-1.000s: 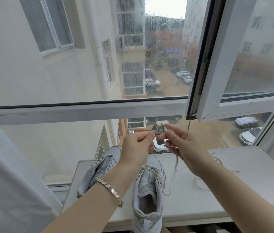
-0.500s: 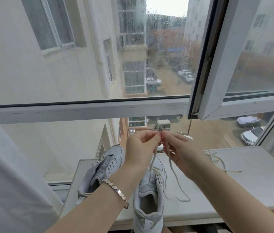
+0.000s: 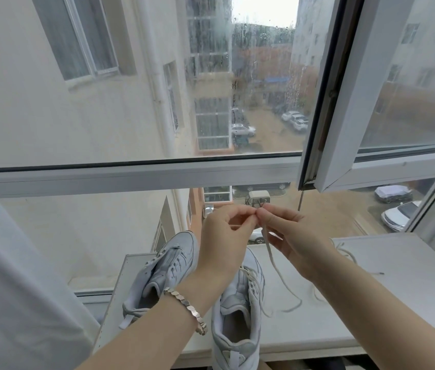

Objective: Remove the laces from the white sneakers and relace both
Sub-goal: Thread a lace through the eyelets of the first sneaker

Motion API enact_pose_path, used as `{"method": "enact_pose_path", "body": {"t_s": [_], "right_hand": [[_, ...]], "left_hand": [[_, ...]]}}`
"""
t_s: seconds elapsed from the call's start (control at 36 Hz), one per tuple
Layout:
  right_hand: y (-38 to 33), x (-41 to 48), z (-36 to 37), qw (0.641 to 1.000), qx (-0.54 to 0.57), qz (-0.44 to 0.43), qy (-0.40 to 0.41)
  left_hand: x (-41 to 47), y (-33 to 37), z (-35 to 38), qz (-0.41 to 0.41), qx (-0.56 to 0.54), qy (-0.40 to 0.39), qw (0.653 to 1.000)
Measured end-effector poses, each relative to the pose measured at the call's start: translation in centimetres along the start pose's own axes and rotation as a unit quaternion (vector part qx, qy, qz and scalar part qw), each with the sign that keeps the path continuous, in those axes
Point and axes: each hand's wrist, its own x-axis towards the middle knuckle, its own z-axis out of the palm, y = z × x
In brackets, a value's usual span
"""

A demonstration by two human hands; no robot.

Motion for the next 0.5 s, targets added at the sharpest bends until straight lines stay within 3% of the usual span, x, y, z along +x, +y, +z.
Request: {"method": "enact_pose_path", "body": {"t_s": [0.5], "right_hand": [[0.25, 0.14, 0.31, 1.0, -0.001, 0.018, -0.022]], "left_hand": [[-0.1, -0.57, -0.19, 0.055, 0.035, 0.009, 0.998]]}}
